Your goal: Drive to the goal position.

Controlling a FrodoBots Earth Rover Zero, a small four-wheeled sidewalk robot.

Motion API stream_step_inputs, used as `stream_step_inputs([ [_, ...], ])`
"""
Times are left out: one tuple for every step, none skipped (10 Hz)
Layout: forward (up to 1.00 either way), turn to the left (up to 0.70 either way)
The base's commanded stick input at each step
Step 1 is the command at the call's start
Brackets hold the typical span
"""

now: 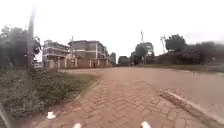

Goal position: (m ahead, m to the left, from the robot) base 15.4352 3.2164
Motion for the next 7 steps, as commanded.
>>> stream_step_inputs([
  [0.50, 0.15],
  [0.50, 0.04],
  [0.50, 0.10],
  [0.50, 0.05],
  [0.50, 0.00],
  [0.50, 0.07],
  [0.50, 0.00],
])
